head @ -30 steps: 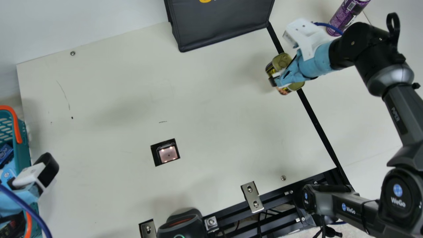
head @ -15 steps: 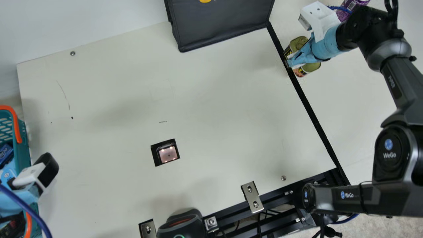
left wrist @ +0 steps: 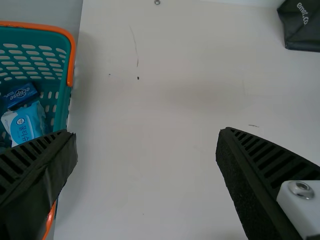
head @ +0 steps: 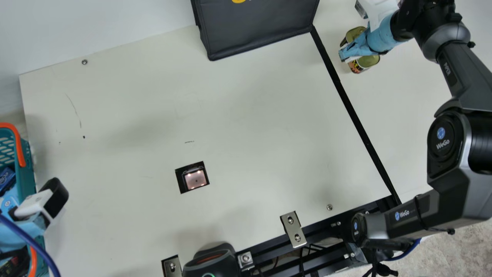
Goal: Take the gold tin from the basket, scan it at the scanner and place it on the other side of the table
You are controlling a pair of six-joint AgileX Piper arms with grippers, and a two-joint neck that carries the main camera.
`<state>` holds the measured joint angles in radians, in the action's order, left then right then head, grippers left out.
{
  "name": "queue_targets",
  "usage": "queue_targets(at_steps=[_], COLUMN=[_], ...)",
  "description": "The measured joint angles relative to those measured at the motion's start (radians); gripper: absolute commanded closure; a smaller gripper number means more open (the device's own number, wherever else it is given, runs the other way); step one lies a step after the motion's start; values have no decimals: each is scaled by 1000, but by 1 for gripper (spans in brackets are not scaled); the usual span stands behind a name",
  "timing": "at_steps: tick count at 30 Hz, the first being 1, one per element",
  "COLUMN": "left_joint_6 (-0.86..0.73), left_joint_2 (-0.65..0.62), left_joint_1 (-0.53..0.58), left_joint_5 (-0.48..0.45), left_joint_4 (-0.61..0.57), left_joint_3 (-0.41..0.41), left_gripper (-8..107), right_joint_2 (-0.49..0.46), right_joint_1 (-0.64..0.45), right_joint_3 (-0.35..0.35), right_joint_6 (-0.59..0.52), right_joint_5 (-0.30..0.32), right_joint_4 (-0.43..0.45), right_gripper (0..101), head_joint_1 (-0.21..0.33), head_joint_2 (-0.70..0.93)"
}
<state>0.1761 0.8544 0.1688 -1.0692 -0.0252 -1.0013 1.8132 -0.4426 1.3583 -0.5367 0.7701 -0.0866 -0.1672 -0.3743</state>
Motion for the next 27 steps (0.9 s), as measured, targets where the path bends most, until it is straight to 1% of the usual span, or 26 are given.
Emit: queue_targets(at_steps=[14, 26, 27], left_joint_6=[0, 0, 0], left_joint_2=[0, 0, 0], left_joint_1=[0, 0, 0], left_joint_5=[0, 0, 0], left_joint_4=[0, 0, 0], left_joint_3=[0, 0, 0], left_gripper=[9, 9, 9], right_joint_2=[95, 136, 139], right_joint_1=[-9, -5, -5], right_joint_3=[97, 115, 115], right_joint_6=[-15, -18, -18], right_joint_5=[-16, -39, -43], right_joint_4=[-13, -26, -26], right_gripper=[101, 101, 98], head_joint_1=[0, 0, 0], head_joint_2=[0, 0, 0])
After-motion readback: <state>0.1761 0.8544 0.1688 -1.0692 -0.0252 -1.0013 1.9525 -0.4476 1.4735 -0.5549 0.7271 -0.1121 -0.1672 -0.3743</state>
